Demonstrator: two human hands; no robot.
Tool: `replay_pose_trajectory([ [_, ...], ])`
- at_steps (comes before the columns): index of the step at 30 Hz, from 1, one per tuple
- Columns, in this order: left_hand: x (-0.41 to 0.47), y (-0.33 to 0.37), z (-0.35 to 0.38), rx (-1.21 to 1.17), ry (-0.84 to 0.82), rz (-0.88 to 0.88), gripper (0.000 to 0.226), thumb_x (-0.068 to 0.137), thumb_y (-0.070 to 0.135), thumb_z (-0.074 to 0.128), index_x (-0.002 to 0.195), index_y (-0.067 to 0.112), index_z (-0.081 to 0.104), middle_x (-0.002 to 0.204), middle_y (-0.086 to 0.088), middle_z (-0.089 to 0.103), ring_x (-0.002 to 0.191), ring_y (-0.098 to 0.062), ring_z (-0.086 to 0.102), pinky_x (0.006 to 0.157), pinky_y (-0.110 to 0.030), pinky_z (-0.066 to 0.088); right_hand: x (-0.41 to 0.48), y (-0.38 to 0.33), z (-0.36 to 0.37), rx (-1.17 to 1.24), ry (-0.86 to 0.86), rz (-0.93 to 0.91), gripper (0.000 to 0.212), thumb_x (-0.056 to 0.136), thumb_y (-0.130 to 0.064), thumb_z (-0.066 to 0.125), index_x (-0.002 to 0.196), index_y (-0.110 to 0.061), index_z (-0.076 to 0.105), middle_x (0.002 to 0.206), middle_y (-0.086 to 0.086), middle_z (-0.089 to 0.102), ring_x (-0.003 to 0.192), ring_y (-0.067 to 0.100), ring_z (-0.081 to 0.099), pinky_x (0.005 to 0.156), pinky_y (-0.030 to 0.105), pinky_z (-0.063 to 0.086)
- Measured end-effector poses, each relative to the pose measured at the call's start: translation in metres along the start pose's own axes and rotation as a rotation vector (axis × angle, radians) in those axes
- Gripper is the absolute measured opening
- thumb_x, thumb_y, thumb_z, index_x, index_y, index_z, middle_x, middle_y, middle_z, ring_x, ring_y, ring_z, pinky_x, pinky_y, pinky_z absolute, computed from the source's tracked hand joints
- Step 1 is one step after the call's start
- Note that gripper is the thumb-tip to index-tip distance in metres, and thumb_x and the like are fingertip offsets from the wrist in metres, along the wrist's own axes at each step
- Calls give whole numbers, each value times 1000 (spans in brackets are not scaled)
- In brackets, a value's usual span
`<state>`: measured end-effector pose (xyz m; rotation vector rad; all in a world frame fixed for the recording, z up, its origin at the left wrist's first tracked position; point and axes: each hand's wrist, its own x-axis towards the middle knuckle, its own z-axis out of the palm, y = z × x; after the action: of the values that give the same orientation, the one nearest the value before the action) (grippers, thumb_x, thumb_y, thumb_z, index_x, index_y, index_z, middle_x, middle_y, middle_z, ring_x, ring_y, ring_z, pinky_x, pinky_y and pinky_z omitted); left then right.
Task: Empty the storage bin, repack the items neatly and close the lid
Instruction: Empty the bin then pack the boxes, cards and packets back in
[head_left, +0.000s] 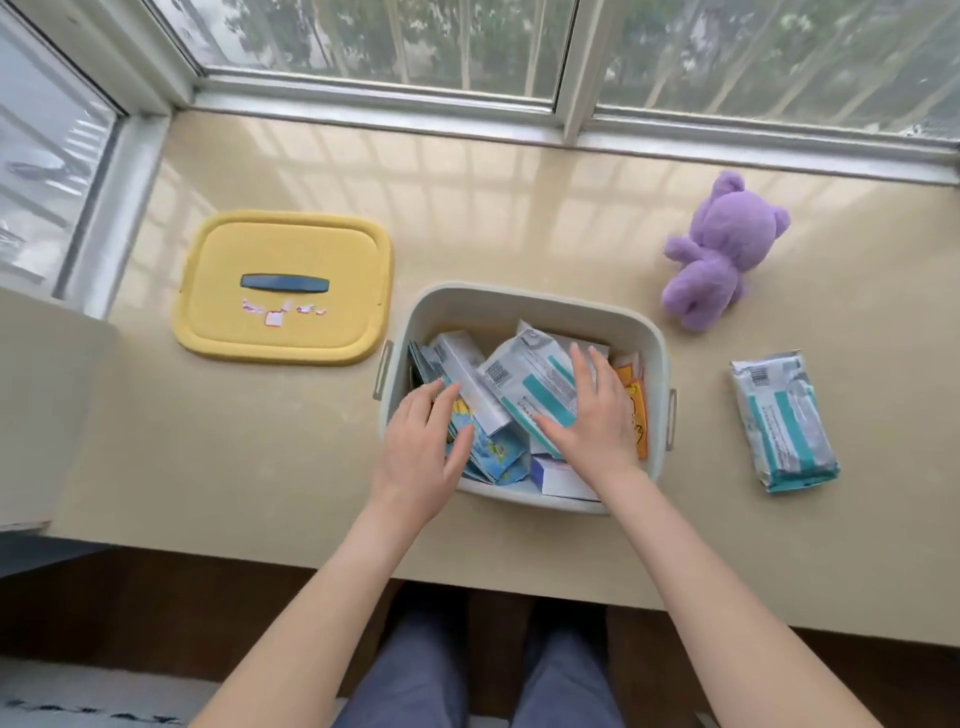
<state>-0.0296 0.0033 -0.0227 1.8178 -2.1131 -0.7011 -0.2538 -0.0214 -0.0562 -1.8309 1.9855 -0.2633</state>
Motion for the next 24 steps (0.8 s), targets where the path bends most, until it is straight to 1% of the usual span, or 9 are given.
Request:
replay_pose_trajectory([
  [2,7,-2,8,1,2,1,53,98,38,37,137,5,50,136,-13,52,128,-26,45,106,-38,38,11,1,9,-33,-20,15,97,79,-54,71,154,-16,23,156,14,29,144,31,26,116,46,25],
  [4,13,-4,14,-2,8,-15,53,98,38,36,136,4,51,135,-13,53,127,-26,46,106,-37,38,16,0,19,-85,-94,21,101,79,-57,69,155,-16,17,157,13,25,145,30,22,117,45,20],
  [6,16,-7,16,-7,14,-29,53,98,38,36,135,4,51,134,-13,53,126,-27,47,105,-37,39,20,-1,28,-131,-158,13,108,76,-58,71,155,-15,11,158,13,21,145,31,20,117,47,18],
  [8,17,-10,19,-1,23,-25,51,97,36,38,135,3,52,132,-14,54,125,-27,48,105,-36,39,23,-2,35,-173,-208,12,117,71,-58,76,154,-14,7,158,14,18,143,34,21,115,49,19],
  [10,19,-14,20,3,32,-22,49,97,33,41,133,2,53,131,-13,56,124,-27,49,105,-35,38,25,-3,39,-230,-238,18,123,67,-59,78,153,-13,4,156,17,17,138,37,24,112,51,24],
  [14,21,-18,25,57,54,19,44,94,27,49,129,1,56,128,-14,58,123,-31,50,106,-40,40,29,-8,39,-309,-218,4,119,64,-53,79,151,-11,9,148,21,29,124,39,36,99,50,35],
  [17,25,-16,28,63,72,55,42,91,21,55,127,0,57,127,-15,59,124,-32,50,109,-40,38,29,-9,35,-281,-189,-3,112,63,-44,80,150,-9,19,138,23,40,114,39,44,93,48,39],
  [21,35,-10,30,42,91,100,41,89,19,54,124,-2,58,123,-17,59,119,-30,50,108,-37,38,23,-7,20,-171,-50,22,104,59,-38,80,146,-7,32,120,22,51,99,39,50,82,46,44],
  [24,43,-7,34,25,70,87,44,90,22,52,125,-3,56,124,-17,58,119,-31,51,107,-38,39,21,-2,1,-81,65,60,104,56,-35,80,144,-6,34,117,21,52,96,40,52,82,45,45],
])
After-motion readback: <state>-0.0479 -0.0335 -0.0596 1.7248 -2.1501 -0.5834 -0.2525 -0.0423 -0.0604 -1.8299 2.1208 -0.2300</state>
